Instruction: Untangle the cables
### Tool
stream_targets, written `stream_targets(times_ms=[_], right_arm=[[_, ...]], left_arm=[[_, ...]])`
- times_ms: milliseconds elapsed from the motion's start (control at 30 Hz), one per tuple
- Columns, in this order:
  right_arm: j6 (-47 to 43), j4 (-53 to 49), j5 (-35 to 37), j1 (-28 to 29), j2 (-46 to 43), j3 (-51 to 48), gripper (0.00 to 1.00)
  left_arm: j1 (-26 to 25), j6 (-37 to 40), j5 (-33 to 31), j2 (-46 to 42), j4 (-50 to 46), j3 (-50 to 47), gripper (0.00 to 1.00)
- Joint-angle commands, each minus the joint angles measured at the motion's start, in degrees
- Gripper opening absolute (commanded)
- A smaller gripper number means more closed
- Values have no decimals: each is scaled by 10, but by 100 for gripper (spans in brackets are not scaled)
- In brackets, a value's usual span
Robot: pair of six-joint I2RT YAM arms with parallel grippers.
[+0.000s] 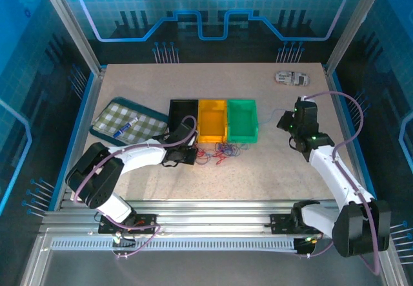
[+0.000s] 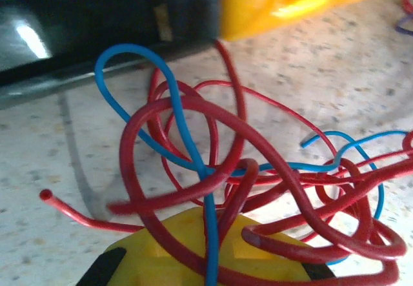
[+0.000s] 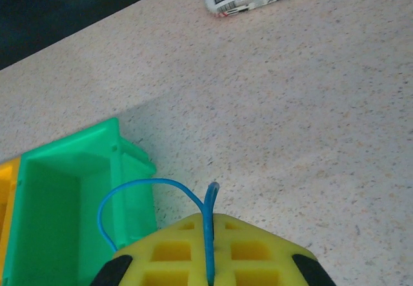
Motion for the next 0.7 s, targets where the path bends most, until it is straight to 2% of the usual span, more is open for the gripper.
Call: stream_targets(times_ms=[0,200,333,667], right_arm=[[-1,17,0,-30,0,23,0],[-64,34,-35,-41,13,93,0],[-86,40,-27,-42,11,132,0],[-69,74,-8,-42,-2,191,0]], left_arm=[[16,-30,-58,-14,-23,-12,0],[16,-29,-88,-9,-40,6,0],[15,-36,-126,2,-54,14,0],[14,-65,-141,18,-63,9,0]])
